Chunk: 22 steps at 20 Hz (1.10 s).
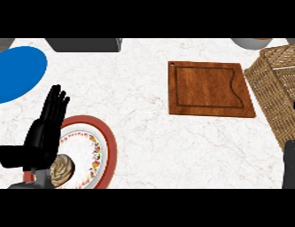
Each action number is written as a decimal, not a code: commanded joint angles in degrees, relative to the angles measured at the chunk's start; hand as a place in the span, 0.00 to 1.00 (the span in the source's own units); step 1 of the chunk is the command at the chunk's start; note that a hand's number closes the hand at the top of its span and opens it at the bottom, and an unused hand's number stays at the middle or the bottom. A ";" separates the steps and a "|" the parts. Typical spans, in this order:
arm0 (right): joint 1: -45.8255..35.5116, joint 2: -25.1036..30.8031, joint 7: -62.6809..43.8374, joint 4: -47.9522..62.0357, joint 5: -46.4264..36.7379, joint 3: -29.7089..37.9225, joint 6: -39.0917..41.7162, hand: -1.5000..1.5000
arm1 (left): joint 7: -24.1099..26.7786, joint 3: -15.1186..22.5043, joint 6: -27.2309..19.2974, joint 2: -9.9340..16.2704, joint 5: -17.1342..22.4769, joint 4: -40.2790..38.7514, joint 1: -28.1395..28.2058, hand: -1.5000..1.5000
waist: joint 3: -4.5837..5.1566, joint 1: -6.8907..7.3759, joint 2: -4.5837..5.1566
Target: Pick the sweet potato from the cutting board and place it in the basket
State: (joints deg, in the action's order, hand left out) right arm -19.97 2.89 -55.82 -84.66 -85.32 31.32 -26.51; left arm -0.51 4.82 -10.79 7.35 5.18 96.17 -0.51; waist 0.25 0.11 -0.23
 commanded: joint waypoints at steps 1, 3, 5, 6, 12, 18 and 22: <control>1.77 0.53 -1.05 -3.30 -2.62 -1.85 -4.52 0.00 | -1.87 -1.44 0.54 0.71 0.22 -0.12 -2.29 0.50 | -0.25 -0.14 0.20; 1.60 0.24 -3.90 -6.87 -8.01 -1.87 -3.10 0.00 | -3.93 -2.19 0.66 1.26 1.40 2.76 -1.43 0.50 | -0.24 -0.07 0.13; 3.14 -0.37 -4.22 -9.02 -9.62 -1.54 -5.25 0.00 | 0.62 -1.80 0.90 0.12 0.44 -1.14 -0.01 0.50 | -0.23 -0.23 0.16; 2.08 -0.67 -6.16 -13.11 -11.81 -2.43 0.85 0.00 | 1.08 -0.70 -0.39 -1.30 -1.17 -2.72 -1.63 0.50 | -0.21 -0.40 0.14; 3.78 -1.02 -9.06 -17.38 -14.37 0.04 0.56 0.00 | -1.50 -1.62 0.71 0.12 -0.74 0.96 -1.67 0.50 | -0.26 -0.17 0.20; 10.40 -2.89 -11.43 -38.35 -13.61 -3.84 5.02 0.00 | 1.87 -2.51 1.83 0.34 -0.25 -0.87 1.99 0.50 | -0.20 -0.79 -0.10; 24.81 -2.89 -13.67 -51.80 -10.04 -13.62 9.21 0.00 | 1.00 -0.61 0.73 -1.56 -1.15 1.25 3.24 0.50 | -0.23 -0.79 -0.08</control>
State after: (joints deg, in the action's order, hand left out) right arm -2.40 -0.01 -62.95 -125.44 -97.39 22.92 -21.92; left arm -0.46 3.40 -9.74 6.81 4.67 97.28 1.11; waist 0.02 -0.59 -0.30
